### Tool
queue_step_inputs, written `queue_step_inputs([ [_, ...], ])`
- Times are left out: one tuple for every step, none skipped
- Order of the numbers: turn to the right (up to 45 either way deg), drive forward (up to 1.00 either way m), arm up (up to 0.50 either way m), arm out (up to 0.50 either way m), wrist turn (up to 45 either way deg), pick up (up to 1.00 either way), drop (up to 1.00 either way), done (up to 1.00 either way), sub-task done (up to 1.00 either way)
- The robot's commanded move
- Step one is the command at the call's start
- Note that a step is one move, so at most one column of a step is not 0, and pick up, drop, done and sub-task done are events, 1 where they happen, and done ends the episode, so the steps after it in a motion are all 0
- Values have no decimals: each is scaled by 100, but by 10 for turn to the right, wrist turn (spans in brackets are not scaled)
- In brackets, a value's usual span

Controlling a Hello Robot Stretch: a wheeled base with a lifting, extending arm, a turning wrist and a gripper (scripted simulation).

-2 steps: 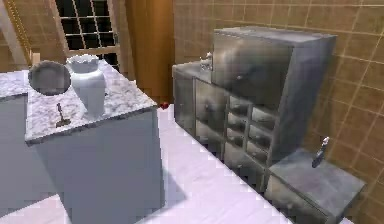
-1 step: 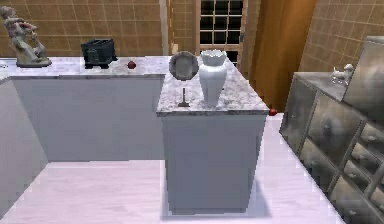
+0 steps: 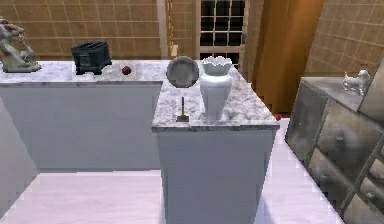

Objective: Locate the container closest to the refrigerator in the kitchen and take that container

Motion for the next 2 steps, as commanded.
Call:
queue_step_inputs([
  [450, 0, 0, 0, 0, 0, 0, 0, 0],
  [120, 0, 0, 0, 0, 0, 0, 0, 0],
])
